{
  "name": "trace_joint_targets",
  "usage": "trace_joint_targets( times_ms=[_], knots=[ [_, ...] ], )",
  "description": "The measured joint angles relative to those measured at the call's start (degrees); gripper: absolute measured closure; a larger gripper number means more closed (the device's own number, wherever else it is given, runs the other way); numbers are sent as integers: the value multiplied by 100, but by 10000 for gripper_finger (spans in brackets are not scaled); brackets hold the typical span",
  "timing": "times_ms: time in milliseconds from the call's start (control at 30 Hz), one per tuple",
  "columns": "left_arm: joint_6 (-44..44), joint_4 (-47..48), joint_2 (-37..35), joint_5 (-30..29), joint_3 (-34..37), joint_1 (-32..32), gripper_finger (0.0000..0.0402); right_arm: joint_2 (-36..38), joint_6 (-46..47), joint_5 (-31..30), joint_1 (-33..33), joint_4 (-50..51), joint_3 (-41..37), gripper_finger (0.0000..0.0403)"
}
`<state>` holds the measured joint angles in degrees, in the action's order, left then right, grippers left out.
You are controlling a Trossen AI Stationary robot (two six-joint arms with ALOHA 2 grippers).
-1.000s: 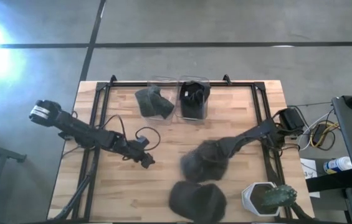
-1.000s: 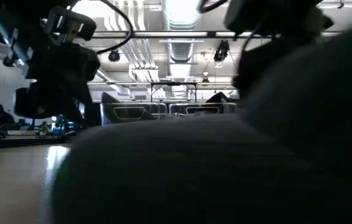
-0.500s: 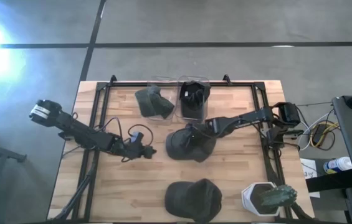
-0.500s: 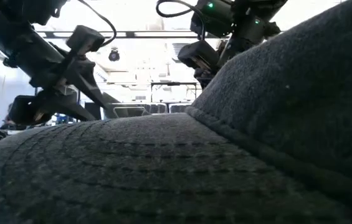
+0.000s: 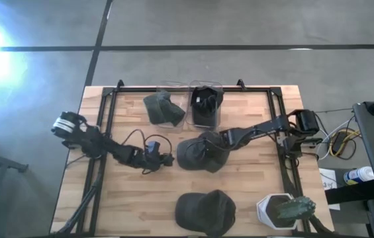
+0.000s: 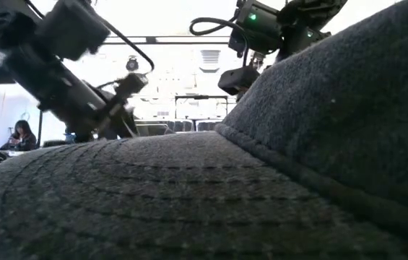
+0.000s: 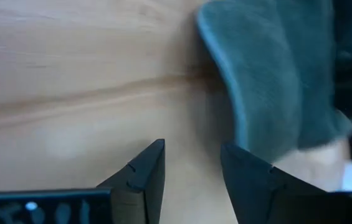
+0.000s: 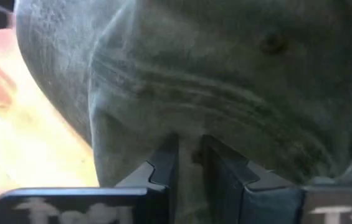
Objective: Pick & Place hat
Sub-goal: Put the gray cap into the left transparent bin
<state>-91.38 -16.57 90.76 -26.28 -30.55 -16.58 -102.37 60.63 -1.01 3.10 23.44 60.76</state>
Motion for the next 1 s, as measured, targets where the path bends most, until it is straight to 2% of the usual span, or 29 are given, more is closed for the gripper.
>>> trace_joint_targets(
  times_ms=[200,467,733,1000],
  knots=[
    [37,-595,476,-41,-189,175,254,0,-151,152,3,-22,-3,335],
    [127,-843,391,-475,-210,186,254,0,-76,279,1,-11,-245,335],
    [0,-856,391,-431,-205,186,254,0,-62,282,1,-30,-340,335],
    [183,-1822,897,-283,-334,263,254,0,-62,297,-1,-326,-319,335]
  ],
)
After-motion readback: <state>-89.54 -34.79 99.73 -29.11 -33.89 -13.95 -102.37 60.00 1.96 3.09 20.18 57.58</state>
